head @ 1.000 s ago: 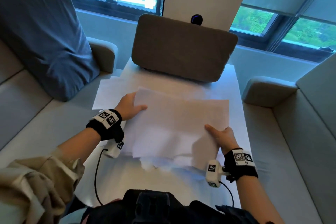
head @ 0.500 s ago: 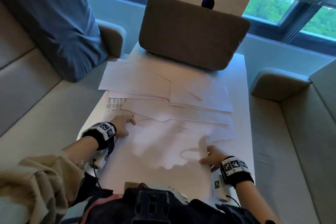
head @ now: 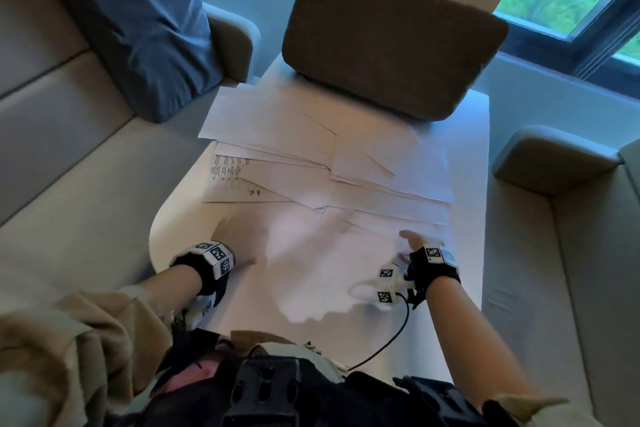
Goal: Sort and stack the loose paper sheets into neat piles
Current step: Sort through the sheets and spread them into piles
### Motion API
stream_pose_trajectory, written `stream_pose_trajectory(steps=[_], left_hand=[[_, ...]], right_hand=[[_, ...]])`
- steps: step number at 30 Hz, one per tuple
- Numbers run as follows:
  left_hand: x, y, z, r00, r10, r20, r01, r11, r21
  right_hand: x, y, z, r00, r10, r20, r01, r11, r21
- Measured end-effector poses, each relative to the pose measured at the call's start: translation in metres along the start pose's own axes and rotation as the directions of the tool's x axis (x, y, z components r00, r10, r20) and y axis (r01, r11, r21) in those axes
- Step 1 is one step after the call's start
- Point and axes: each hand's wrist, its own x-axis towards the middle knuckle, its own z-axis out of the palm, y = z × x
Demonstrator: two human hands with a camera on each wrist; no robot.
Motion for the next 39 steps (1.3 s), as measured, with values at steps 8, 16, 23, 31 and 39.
stream_pose_trajectory(steps=[8, 16, 23, 31, 39], left_hand=[[-0.007, 0.0, -0.001, 1.0, -0.027, 0.006, 0.027, 0.995, -0.092], [-0.009, 0.003, -0.008, 0.998, -0.057, 0.032, 0.059, 0.996, -0.067], [-0.008, 0.001, -0.017, 0.998, -0.023, 0.06, 0.027, 0.998, -0.061], [-0.007, 0.002, -0.026, 0.996, 0.013, 0.084, -0.006, 0.997, -0.078], [-0.001, -0.003, -0.026, 0.996, 0.042, 0.079, -0.036, 0.996, -0.076]], right_hand=[[0.012, -0.005, 0.011, 0.97, 0.202, -0.133, -0.134, 0.907, 0.399], [0.008, -0.01, -0.003, 0.933, 0.07, -0.354, 0.04, 0.955, 0.295], [-0.009, -0.023, 0.009, 0.986, 0.164, -0.019, -0.149, 0.933, 0.328], [-0.009, -0.042, -0.012, 0.983, 0.185, 0.002, -0.166, 0.876, 0.452], [0.005, -0.03, -0.019, 0.985, 0.168, -0.029, -0.142, 0.902, 0.409]])
